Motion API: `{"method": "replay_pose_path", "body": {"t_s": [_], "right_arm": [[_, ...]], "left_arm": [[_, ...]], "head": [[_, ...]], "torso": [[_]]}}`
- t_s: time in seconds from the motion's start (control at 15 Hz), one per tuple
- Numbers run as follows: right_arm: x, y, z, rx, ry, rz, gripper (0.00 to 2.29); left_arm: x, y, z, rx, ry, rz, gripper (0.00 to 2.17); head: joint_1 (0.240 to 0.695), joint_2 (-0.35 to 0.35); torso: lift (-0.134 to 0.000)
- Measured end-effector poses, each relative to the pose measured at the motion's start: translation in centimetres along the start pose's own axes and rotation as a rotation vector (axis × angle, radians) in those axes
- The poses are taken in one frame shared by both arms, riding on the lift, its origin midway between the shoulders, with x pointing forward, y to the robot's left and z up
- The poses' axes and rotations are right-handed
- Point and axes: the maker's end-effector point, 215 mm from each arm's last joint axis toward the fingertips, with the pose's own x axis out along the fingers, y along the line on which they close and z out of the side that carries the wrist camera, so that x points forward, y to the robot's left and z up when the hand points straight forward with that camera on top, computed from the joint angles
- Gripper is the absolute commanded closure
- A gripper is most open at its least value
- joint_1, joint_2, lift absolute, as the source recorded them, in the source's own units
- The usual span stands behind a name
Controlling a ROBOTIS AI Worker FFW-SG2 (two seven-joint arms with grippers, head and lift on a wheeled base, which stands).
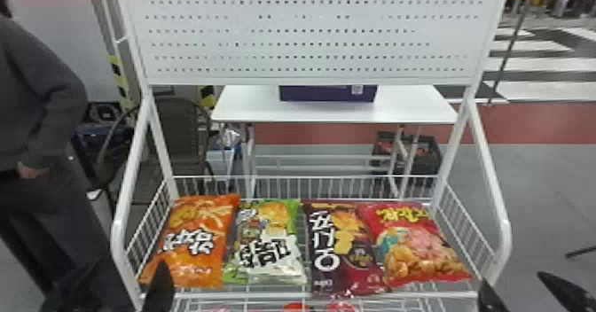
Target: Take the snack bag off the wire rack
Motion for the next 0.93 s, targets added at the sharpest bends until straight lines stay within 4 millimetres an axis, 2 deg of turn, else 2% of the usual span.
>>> {"method": "replay_pose_path", "body": {"t_s": [0.73, 0.93], "right_arm": [[0.1, 0.0, -0.1, 0.004, 0.000, -0.001, 0.15], [1.5, 1.3, -1.0, 0.015, 0.006, 0.015, 0.15]], "left_arm": [[0.1, -0.4, 0.0, 0.001, 0.000, -0.006, 0.19], [0.0, -0.9, 0.0, -0.002, 0.000, -0.014, 0.19]], "head": [[0.499, 0.000], [0.499, 0.000]], "torso": [[0.000], [0.000]]}}
